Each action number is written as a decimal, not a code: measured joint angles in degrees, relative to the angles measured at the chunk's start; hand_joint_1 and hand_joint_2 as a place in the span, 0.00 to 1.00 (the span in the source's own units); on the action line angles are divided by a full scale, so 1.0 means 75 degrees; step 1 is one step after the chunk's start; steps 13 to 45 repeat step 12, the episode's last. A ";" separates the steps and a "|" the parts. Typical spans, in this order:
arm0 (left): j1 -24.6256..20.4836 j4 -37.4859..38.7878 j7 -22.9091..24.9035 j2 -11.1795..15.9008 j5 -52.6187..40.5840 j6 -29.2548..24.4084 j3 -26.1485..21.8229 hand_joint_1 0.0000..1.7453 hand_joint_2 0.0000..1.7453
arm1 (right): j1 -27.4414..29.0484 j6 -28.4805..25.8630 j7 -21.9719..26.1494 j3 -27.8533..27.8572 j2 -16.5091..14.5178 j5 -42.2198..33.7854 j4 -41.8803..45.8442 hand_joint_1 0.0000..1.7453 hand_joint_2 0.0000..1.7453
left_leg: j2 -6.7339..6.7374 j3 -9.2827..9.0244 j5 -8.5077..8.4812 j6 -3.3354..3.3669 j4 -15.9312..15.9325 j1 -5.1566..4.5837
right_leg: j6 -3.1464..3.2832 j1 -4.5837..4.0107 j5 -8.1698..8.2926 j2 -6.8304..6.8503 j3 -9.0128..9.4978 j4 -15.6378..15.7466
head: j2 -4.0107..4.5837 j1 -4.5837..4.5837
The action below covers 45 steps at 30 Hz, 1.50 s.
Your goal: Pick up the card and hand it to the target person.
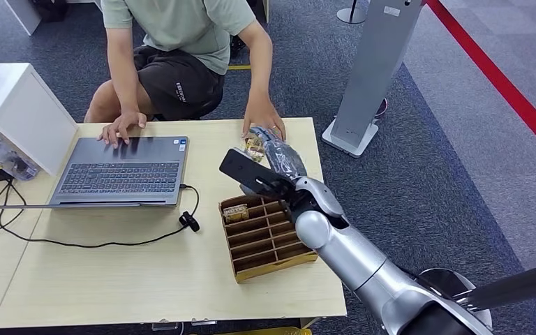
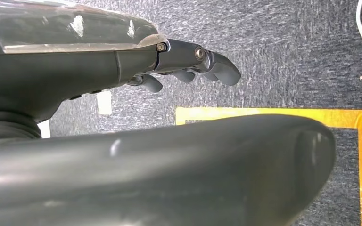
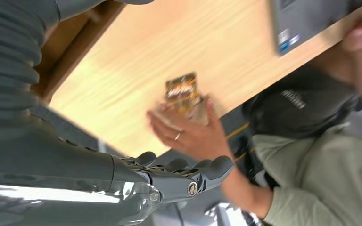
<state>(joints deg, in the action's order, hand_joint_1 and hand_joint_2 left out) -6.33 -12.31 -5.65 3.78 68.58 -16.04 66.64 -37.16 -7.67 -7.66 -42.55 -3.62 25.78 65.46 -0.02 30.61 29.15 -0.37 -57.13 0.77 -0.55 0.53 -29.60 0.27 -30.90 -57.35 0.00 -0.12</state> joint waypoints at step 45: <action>0.0002 0.0000 0.0052 -0.0003 0.0066 -0.0127 0.0031 0.00 0.00 | 0.0265 -0.1086 -0.0069 -0.0131 -0.0289 -0.0517 0.0424 0.00 1.00 | 0.0001 0.0000 0.0000 0.0001 -0.0001 -0.0001 | -0.0001 0.0001 0.0001 -0.0001 0.0002 0.0000 | 0.0000 -0.0012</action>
